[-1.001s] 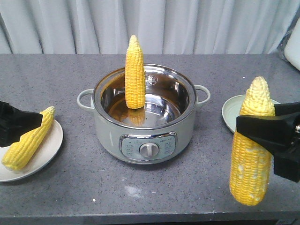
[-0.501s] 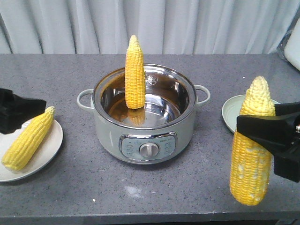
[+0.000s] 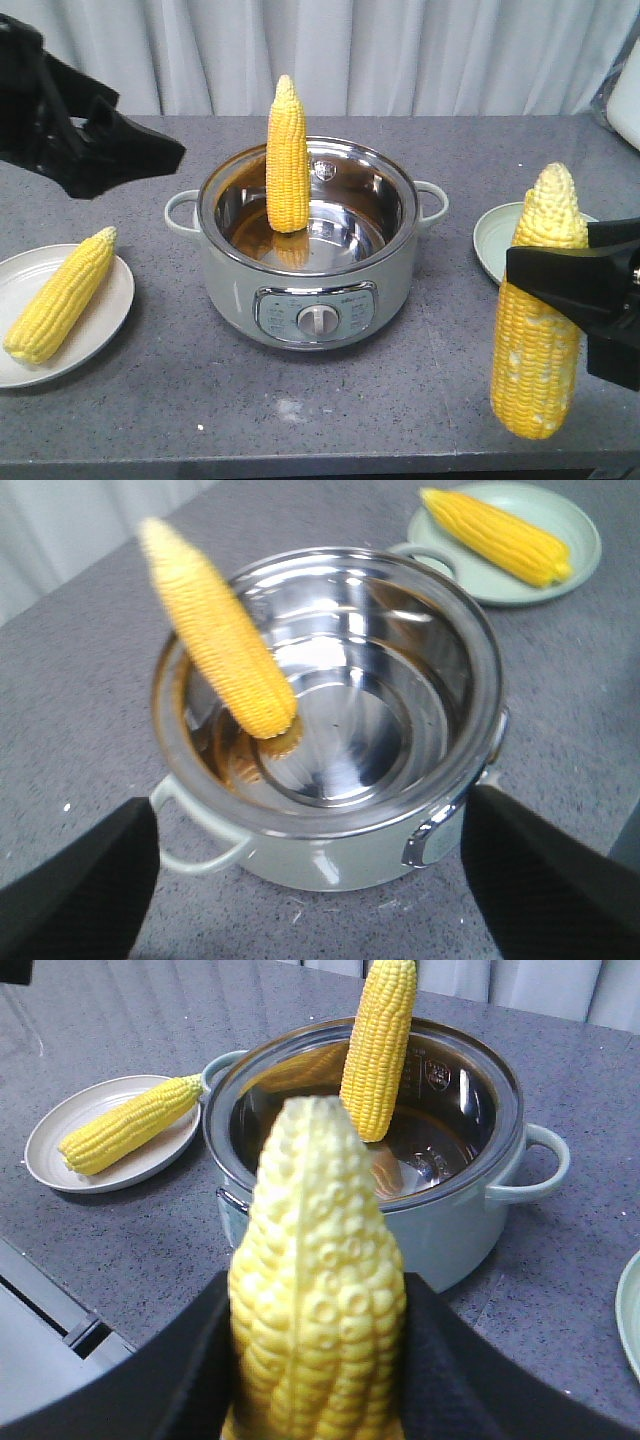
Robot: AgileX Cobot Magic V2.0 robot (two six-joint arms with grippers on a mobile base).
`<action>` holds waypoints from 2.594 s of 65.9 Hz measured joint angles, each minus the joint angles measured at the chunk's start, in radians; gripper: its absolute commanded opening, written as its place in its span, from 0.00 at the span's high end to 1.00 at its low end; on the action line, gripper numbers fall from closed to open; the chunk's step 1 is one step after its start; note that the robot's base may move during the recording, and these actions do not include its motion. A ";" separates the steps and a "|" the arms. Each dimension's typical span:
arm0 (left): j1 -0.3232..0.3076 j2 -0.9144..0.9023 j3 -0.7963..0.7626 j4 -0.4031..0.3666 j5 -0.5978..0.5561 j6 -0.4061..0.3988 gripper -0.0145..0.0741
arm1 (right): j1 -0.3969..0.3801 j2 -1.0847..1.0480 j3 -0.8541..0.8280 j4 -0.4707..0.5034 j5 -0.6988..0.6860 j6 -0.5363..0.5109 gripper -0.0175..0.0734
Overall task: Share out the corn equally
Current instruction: 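Move the left gripper down into the pot toward the last cob, then close the left gripper on the top of the last cob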
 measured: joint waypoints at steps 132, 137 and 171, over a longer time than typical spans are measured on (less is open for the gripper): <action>-0.318 0.766 -0.523 0.829 0.004 -1.141 0.17 | 0.000 0.000 0.000 0.000 0.002 -0.001 0.59; -0.312 0.781 -0.523 0.828 -0.004 -1.141 0.17 | 0.000 0.000 0.000 0.000 0.002 -0.001 0.59; -0.306 0.866 -0.523 0.812 -0.128 -1.143 0.18 | 0.000 0.000 0.000 0.000 0.008 -0.001 0.59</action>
